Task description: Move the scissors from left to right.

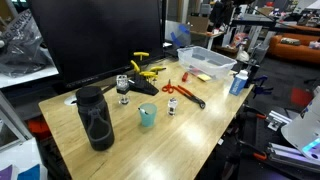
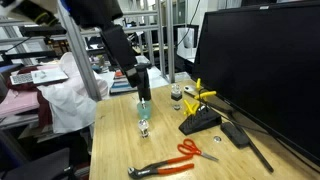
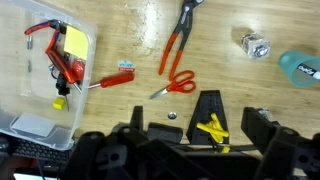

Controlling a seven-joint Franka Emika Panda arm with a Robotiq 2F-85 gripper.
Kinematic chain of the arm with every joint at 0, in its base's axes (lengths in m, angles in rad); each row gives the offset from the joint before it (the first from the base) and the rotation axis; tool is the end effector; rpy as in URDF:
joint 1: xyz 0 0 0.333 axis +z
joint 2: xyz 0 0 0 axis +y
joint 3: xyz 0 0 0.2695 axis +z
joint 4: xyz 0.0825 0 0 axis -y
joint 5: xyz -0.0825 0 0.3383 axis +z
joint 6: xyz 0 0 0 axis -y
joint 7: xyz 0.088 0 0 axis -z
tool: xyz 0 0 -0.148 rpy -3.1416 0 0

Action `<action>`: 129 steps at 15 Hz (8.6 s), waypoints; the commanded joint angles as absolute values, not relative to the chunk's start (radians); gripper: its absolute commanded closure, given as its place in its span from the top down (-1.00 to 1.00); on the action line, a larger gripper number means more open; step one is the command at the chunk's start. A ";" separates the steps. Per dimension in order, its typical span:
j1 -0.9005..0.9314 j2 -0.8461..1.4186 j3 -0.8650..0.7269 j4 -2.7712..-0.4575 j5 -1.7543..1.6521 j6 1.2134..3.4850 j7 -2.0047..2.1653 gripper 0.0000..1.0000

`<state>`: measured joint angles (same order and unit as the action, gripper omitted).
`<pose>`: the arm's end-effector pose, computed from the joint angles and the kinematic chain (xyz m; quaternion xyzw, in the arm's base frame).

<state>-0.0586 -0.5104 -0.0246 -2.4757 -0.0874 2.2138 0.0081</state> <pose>0.4043 -0.0394 0.4329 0.9915 -0.0228 0.1226 0.0364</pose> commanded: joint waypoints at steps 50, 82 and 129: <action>-0.020 0.491 -0.103 -1.968 0.296 2.409 0.720 1.00; 0.049 0.629 -0.153 -1.921 0.153 2.327 0.936 1.00; 0.077 0.696 -0.099 -1.856 0.149 2.335 0.901 -0.09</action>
<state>0.0881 0.6711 -0.1152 -1.8586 0.1366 2.2870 0.9243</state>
